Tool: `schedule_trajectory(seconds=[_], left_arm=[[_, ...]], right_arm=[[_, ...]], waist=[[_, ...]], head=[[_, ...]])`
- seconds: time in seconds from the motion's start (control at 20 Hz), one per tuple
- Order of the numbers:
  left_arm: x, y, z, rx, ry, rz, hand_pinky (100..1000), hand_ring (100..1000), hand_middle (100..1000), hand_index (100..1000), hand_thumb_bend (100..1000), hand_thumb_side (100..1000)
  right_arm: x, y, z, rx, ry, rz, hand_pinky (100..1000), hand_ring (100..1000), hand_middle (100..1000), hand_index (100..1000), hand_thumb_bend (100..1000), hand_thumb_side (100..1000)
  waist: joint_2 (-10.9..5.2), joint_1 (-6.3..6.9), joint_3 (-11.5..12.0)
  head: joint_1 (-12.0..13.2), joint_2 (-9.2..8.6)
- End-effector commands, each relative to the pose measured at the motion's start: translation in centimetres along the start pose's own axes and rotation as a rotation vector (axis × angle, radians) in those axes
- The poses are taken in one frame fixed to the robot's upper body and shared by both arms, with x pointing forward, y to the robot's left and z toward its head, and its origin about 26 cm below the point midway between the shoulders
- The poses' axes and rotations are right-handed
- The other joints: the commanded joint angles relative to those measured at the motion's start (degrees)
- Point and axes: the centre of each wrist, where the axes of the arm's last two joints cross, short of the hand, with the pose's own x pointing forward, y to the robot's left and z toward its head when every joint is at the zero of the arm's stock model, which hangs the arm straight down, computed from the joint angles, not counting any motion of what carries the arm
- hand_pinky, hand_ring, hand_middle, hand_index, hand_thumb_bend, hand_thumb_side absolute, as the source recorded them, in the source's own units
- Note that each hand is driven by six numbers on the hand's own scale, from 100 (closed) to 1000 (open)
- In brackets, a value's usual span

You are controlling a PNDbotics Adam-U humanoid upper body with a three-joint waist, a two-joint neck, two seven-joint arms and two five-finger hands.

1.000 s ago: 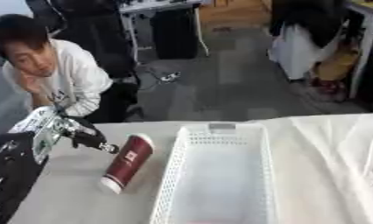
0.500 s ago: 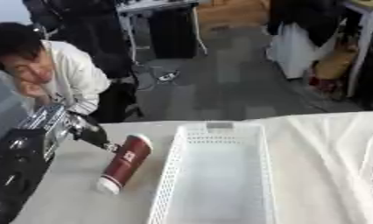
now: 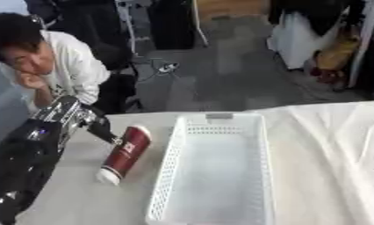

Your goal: Pick up objects on the table and place them in the box.

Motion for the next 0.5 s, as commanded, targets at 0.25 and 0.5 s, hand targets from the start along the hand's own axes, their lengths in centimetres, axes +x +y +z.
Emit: schedule_trajectory(seconds=[0.25, 0.5], left_arm=[[-0.86, 1.06, 0.83, -0.003, -0.005, -0.019, 853, 908, 955, 979, 759, 1000], [-0.55, 0.72, 0.52, -0.029, -0.021, -0.039, 857, 910, 955, 972, 796, 1000]], right_arm=[[0.28, 0.14, -0.92, -0.006, -0.03, -0.014, 469, 575, 597, 647, 100, 1000], [0.3, 0.18, -0.95, -0.006, -0.031, -0.016, 469, 575, 597, 647, 100, 1000]], waist=[[-0.69, -0.03, 0.15], [-0.65, -0.08, 0.12]], head=[[-0.5, 0.1], [-0.78, -0.58]])
